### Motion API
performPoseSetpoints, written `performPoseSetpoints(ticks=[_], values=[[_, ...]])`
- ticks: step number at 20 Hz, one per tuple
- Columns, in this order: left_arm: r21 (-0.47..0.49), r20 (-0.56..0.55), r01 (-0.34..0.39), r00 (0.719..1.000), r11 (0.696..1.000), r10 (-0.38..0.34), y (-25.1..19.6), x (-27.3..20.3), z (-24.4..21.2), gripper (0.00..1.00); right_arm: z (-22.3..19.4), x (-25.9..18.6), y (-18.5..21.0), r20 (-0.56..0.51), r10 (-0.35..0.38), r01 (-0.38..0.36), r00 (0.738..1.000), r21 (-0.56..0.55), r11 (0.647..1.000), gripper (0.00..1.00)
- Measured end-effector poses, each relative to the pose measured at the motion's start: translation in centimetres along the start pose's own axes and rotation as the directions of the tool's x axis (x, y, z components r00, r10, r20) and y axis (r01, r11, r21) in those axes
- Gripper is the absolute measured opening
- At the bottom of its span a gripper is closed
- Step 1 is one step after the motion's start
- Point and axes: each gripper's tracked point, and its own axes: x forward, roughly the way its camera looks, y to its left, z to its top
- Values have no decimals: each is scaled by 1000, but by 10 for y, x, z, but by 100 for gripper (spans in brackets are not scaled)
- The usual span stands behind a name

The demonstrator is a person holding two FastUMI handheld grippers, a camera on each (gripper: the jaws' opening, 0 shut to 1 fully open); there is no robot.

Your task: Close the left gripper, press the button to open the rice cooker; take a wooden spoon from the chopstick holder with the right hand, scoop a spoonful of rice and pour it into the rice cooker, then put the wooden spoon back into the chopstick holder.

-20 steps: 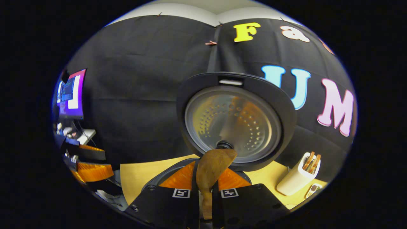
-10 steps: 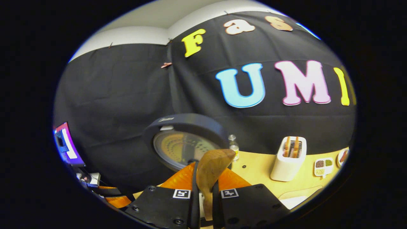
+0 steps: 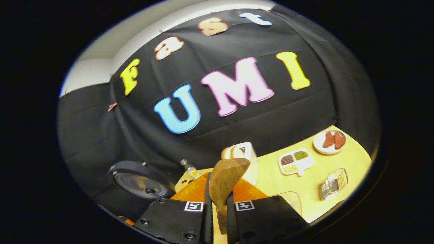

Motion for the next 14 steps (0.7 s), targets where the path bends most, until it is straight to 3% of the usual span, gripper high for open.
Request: performPoseSetpoints(ticks=[4, 8, 11, 14], values=[[-1, -17, 34, 999, 999, -34, -35, 8, -2, 96, 43, -11, -100, 71, -159, 151, 985, 104, 983, 19], [-6, -35, 56, 998, 998, -56, -69, 15, -1, 95, 71, -25, -199, 92, -328, 301, 940, 225, 927, 19], [-12, -42, 57, 998, 998, -57, -89, 14, 0, 96, 85, -36, -253, 96, -410, 369, 907, 286, 884, 19], [-8, -63, 32, 998, 999, -32, -104, 12, -3, 95, 72, -29, -291, 57, -448, 411, 892, 309, 857, 19]])
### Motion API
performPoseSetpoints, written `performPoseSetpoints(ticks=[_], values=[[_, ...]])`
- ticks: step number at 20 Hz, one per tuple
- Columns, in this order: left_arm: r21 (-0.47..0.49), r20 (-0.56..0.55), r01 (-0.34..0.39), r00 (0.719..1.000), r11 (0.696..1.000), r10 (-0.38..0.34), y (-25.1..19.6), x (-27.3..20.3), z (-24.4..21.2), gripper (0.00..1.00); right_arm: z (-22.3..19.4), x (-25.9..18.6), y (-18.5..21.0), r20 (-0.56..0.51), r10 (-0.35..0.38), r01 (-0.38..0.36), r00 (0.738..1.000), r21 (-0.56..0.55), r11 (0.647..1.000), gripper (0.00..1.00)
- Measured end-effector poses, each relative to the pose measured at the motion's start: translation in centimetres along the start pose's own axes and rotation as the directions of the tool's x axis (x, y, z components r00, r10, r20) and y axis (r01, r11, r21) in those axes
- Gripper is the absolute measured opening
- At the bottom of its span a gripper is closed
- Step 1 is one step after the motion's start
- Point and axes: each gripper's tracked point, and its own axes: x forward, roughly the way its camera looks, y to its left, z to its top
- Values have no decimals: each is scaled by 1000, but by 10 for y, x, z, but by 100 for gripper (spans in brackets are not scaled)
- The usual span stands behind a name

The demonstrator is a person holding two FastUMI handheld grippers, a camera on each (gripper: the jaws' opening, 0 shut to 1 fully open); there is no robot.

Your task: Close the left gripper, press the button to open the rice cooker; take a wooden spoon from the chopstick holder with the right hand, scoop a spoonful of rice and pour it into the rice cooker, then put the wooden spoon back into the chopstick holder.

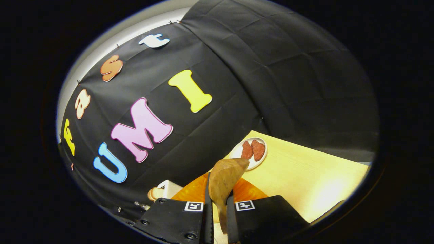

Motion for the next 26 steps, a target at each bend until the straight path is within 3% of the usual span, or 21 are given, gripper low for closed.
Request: performPoseSetpoints(ticks=[3, 13, 16, 20, 21, 22, 23, 24, 25, 26], values=[[-11, -10, -22, 1000, 1000, 21, -13, -3, 0, 95, -14, 21, -28, -44, -28, 28, 999, 2, 1000, 20], [-21, 7, -127, 992, 992, 127, -18, -12, 19, 95, -75, 69, -57, -134, -63, 57, 989, -50, 997, 20], [-96, 76, -124, 988, 988, 132, -19, -10, 51, 95, -85, 74, -63, -144, -75, 68, 987, -47, 997, 20], [-36, 181, -156, 970, 987, 160, -6, -5, 96, 96, -82, 70, -60, -147, -64, 63, 987, -9, 998, 23], [-14, 199, -169, 966, 986, 168, -1, -4, 107, 95, -80, 65, -56, -145, -55, 55, 988, -2, 998, 33], [-2, 217, -174, 961, 985, 171, 3, -2, 117, 95, -79, 62, -55, -139, -55, 54, 989, -11, 998, 35], [8, 244, -171, 956, 985, 164, 5, -1, 129, 95, -79, 60, -55, -126, -54, 51, 991, -24, 998, 62], [31, 273, -152, 952, 988, 138, 1, 2, 139, 95, -78, 58, -54, -114, -60, 56, 992, -41, 998, 61], [65, 302, -136, 947, 989, 110, -2, 5, 148, 95, -76, 48, -53, -107, -69, 64, 992, -54, 997, 100], [94, 329, -136, 939, 986, 98, 0, 9, 156, 95, -75, 42, -53, -88, -73, 66, 993, -73, 995, 100]])
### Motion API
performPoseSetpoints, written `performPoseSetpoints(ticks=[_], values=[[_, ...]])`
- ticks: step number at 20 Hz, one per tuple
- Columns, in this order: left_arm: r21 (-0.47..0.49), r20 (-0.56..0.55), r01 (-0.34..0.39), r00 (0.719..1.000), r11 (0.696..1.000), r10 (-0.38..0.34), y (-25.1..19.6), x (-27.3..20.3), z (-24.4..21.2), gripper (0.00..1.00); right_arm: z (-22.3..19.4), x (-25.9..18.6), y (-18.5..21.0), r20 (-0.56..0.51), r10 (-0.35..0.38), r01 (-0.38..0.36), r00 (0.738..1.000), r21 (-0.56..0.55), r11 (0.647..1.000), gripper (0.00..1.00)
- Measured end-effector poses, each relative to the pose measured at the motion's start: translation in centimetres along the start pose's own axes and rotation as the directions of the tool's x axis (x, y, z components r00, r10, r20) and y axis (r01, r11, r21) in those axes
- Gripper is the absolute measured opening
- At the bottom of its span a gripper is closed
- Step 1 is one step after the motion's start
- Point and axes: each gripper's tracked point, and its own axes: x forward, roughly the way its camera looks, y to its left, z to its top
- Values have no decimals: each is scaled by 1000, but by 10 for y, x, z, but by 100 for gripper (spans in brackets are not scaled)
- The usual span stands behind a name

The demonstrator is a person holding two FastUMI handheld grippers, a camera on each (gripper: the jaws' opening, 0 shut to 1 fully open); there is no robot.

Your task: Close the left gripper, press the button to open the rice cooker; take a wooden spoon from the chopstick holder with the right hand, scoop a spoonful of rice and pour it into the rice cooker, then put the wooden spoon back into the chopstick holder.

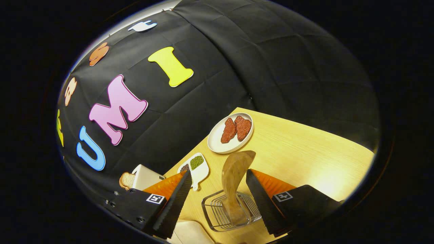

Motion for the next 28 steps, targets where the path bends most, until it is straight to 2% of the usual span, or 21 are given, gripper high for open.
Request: performPoseSetpoints(ticks=[3, 5, 8, 11, 12, 15, 16, 17, 18, 20, 21, 23, 25, 28], values=[[82, 111, -8, 994, 997, -1, 10, 19, 34, 95, 3, -34, -2, 52, -8, 12, 999, -93, 996, 99], [127, 131, 11, 991, 992, -28, 15, 37, 44, 92, 1, -55, -3, 72, -4, 14, 997, -143, 990, 98], [182, 163, 1, 986, 983, -32, 30, 62, 57, 95, -6, -91, -16, 78, -22, 41, 997, -254, 966, 98], [158, 185, 21, 981, 987, -50, 42, 82, 65, 94, -10, -132, -17, 93, -3, 36, 996, -356, 934, 98], [154, 188, 21, 981, 988, -50, 48, 91, 65, 96, -13, -146, -14, 87, 8, 26, 996, -384, 923, 98], [156, 185, 27, 981, 987, -56, 69, 114, 63, 95, -5, -186, -1, 134, 65, 5, 989, -468, 884, 98], [163, 182, 24, 982, 986, -54, 76, 123, 63, 99, -1, -197, 2, 149, 75, 8, 986, -491, 871, 98], [170, 178, 19, 983, 985, -50, 82, 130, 63, 95, 3, -205, 3, 160, 82, 9, 984, -502, 865, 98], [170, 168, 19, 985, 985, -48, 86, 136, 60, 99, 3, -214, 7, 150, 93, -4, 984, -509, 861, 98], [148, 132, 43, 989, 988, -63, 88, 145, 49, 99, 13, -232, 10, 169, 93, -1, 981, -479, 878, 99], [147, 108, 33, 993, 989, -49, 93, 149, 43, 95, 18, -244, 17, 182, 117, -21, 976, -460, 887, 99], [143, 109, 20, 993, 989, -36, 100, 153, 44, 97, 31, -258, 20, 234, 143, -17, 962, -468, 883, 98], [155, 101, 9, 995, 988, -26, 99, 157, 43, 96, 40, -253, 14, 274, 129, 26, 953, -499, 866, 98], [126, 56, 4, 998, 992, -11, 99, 150, 33, 99, 37, -245, 32, 254, 159, -10, 954, -503, 864, 98]])
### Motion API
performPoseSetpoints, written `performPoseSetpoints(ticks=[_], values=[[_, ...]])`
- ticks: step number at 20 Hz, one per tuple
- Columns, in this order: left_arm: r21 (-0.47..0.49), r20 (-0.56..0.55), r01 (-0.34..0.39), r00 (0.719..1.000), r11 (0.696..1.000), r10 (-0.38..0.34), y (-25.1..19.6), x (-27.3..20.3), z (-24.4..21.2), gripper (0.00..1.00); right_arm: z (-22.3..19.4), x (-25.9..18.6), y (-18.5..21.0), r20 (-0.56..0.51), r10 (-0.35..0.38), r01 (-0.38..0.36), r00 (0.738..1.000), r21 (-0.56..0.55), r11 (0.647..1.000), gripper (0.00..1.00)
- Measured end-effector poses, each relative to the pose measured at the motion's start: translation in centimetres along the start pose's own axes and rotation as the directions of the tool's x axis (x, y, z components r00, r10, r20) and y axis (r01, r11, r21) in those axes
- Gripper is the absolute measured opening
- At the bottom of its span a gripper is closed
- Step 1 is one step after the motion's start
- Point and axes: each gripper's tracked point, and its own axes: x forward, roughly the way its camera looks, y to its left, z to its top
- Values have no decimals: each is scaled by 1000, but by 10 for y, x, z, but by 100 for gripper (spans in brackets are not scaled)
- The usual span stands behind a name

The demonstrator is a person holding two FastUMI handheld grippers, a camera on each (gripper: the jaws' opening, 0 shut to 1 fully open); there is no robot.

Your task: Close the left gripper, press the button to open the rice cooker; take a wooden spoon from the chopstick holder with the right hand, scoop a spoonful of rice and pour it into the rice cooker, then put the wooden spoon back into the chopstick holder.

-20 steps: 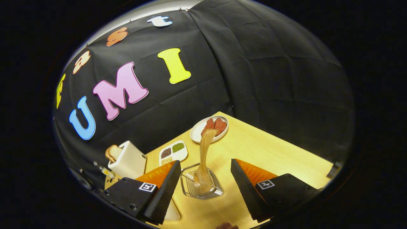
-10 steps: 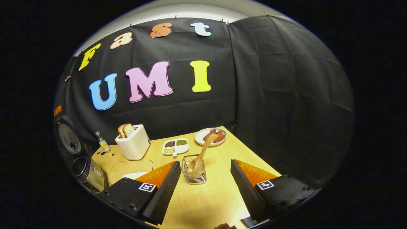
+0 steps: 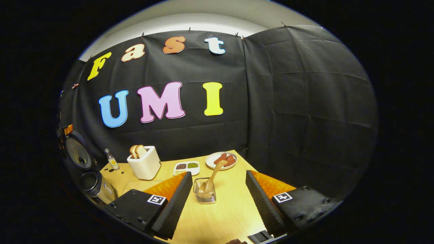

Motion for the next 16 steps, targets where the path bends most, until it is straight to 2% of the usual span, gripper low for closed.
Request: performPoseSetpoints(ticks=[6, 11, 16], values=[[-82, -144, -17, 990, 996, 5, -13, -52, -22, 99, -17, 16, 47, -31, 129, -131, 991, -73, 989, 99], [-92, -284, -74, 958, 993, 45, -26, -100, -58, 99, -41, 19, 71, -86, 219, -227, 972, -92, 970, 98], [-92, -381, -103, 922, 990, 61, -39, -137, -107, 100, -55, 17, 74, -128, 260, -273, 957, -98, 957, 99]])
